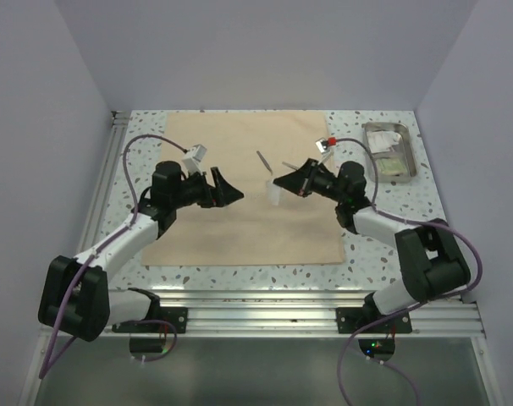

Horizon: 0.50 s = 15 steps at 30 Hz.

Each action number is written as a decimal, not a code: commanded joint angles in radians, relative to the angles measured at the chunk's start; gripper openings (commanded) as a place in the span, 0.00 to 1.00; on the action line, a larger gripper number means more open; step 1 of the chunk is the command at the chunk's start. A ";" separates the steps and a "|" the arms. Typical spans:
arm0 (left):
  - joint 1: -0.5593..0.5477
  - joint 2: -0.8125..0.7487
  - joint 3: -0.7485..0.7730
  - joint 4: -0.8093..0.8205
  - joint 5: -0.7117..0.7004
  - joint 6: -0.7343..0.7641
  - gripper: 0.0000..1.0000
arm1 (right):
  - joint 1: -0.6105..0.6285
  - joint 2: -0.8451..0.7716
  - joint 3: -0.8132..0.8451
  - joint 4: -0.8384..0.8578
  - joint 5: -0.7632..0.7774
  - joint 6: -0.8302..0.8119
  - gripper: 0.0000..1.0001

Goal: Prepare the surgical pack

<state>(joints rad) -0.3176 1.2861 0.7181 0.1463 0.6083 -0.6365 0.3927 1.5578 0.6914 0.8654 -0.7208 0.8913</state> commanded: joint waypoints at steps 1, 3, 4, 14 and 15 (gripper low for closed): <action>-0.006 -0.070 0.006 -0.040 -0.154 0.063 0.90 | -0.104 -0.120 -0.004 -0.229 0.108 -0.089 0.00; -0.006 -0.083 -0.006 -0.040 -0.192 0.073 0.91 | -0.188 -0.192 0.020 -0.366 0.236 -0.129 0.00; -0.006 -0.087 -0.011 -0.039 -0.200 0.077 0.91 | -0.219 -0.212 0.028 -0.484 0.277 -0.152 0.00; -0.006 -0.103 -0.097 0.041 -0.346 0.130 0.89 | -0.681 -0.161 0.115 -0.594 0.472 -0.080 0.00; -0.006 -0.106 -0.111 0.059 -0.364 0.139 0.89 | -0.690 -0.139 0.137 -0.580 0.475 -0.065 0.00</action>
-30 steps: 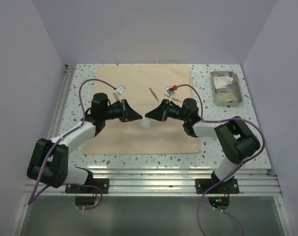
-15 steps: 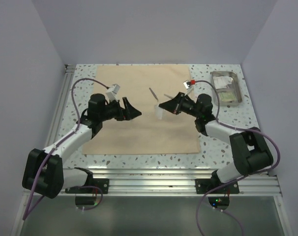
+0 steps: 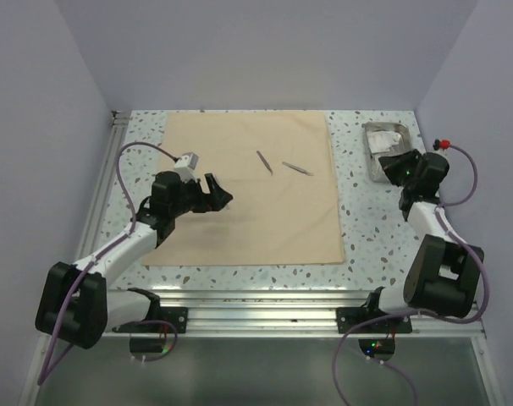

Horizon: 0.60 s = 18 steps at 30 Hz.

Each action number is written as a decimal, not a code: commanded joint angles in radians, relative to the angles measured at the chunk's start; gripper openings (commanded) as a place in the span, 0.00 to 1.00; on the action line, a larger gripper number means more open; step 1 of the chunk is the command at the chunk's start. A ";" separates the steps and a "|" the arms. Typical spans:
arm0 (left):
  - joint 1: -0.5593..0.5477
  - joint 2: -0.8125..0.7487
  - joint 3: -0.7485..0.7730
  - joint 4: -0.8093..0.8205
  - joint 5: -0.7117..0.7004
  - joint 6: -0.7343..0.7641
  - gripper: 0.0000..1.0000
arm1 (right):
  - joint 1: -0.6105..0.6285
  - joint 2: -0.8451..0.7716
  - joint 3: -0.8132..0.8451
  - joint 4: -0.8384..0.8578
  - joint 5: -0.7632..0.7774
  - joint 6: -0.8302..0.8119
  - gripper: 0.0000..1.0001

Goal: Prepare the surgical pack

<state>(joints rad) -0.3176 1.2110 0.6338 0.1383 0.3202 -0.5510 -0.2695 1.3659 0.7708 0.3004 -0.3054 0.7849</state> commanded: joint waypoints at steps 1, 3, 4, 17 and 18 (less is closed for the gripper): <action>-0.006 -0.040 -0.035 0.075 -0.085 0.057 0.89 | -0.036 0.105 0.071 0.017 0.063 0.068 0.00; -0.006 -0.050 -0.062 0.102 -0.115 0.069 0.89 | -0.043 0.157 0.125 0.040 0.066 0.085 0.00; -0.006 -0.062 -0.071 0.110 -0.125 0.072 0.89 | -0.043 0.214 0.143 0.057 0.069 0.099 0.00; -0.006 -0.183 -0.198 0.193 -0.239 0.077 0.89 | -0.066 0.528 0.369 0.175 0.167 0.140 0.00; -0.006 -0.186 -0.200 0.193 -0.240 0.077 0.89 | -0.069 0.550 0.372 0.169 0.176 0.139 0.00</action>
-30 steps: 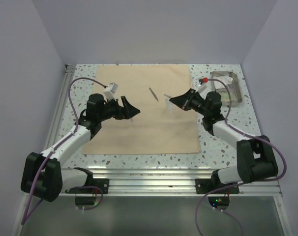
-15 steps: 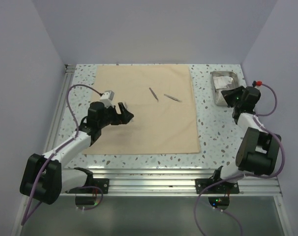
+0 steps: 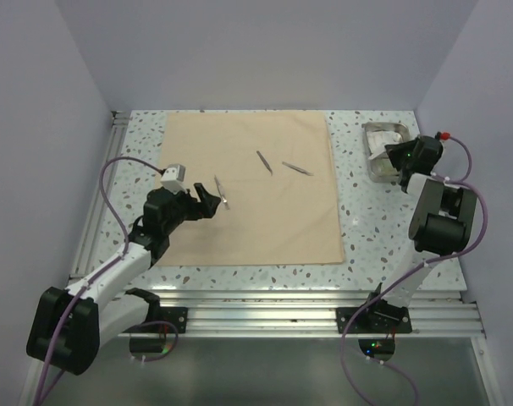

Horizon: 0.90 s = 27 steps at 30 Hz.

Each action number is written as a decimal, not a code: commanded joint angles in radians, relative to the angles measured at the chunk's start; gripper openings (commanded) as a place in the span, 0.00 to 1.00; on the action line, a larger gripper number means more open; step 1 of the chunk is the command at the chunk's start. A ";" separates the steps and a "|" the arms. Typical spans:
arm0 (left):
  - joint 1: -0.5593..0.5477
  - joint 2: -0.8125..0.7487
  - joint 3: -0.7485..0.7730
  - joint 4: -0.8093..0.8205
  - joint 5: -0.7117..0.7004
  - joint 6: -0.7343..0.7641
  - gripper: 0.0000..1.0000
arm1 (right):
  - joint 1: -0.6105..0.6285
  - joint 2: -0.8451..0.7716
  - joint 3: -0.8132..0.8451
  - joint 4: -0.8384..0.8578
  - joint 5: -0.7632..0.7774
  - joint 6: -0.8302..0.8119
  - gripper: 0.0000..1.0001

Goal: Prepare the surgical pack

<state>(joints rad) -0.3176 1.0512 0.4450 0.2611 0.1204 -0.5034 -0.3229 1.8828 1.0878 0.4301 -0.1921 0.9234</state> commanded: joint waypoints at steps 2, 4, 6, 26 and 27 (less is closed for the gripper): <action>-0.006 -0.028 -0.011 0.073 -0.038 0.029 0.89 | -0.022 0.044 0.050 0.038 0.078 -0.001 0.00; -0.006 -0.028 -0.012 0.076 -0.036 0.028 0.89 | -0.028 0.049 0.043 0.039 0.097 -0.008 0.00; -0.006 -0.026 -0.014 0.078 -0.031 0.028 0.89 | -0.034 0.041 0.032 0.032 0.115 -0.018 0.00; -0.008 -0.057 -0.028 0.073 -0.038 0.040 0.89 | 0.031 -0.376 -0.144 -0.255 0.198 -0.254 0.50; -0.008 -0.054 -0.028 0.075 -0.038 0.042 0.89 | 0.077 -0.399 -0.146 -0.276 0.168 -0.280 0.50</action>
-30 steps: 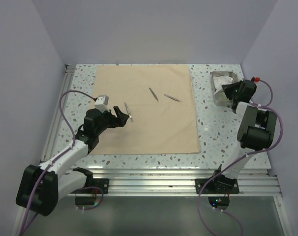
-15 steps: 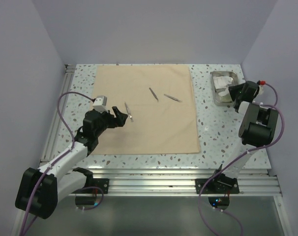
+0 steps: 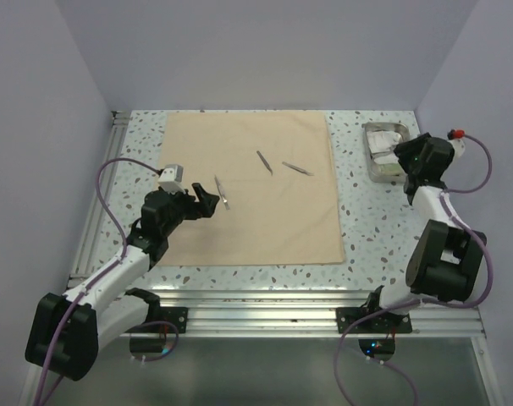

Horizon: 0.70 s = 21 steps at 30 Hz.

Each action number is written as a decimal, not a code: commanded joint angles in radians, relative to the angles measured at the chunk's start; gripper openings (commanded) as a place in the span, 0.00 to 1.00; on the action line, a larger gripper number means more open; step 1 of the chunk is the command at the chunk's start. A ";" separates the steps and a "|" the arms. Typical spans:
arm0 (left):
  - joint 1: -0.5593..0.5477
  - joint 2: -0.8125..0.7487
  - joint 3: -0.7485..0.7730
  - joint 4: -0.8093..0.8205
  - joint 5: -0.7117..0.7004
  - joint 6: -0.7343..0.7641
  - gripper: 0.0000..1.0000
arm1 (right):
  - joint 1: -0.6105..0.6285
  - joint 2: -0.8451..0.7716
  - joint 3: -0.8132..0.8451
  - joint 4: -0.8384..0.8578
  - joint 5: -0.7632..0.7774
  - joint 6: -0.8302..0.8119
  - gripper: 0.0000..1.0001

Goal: Prepare the surgical pack

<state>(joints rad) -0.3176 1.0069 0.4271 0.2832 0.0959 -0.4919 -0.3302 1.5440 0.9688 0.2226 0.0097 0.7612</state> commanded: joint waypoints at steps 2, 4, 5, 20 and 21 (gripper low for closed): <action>-0.008 -0.008 -0.010 0.053 -0.010 0.030 0.89 | 0.140 -0.058 -0.006 -0.091 -0.080 -0.205 0.50; -0.008 -0.005 -0.010 0.053 -0.007 0.030 0.89 | 0.219 -0.022 0.037 -0.103 -0.146 -0.270 0.50; -0.008 -0.004 -0.010 0.053 -0.007 0.030 0.89 | 0.244 0.007 0.065 -0.121 -0.160 -0.322 0.50; -0.009 0.038 0.001 0.040 -0.036 0.024 0.89 | 0.713 0.453 0.597 -0.549 -0.252 -0.701 0.59; -0.009 0.036 0.001 0.034 -0.044 0.023 0.89 | 0.767 0.462 0.605 -0.546 -0.232 -0.686 0.61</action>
<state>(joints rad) -0.3222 1.0420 0.4271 0.2825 0.0875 -0.4858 0.3229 1.9919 1.5112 -0.2440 -0.2684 0.1410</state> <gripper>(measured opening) 0.890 0.596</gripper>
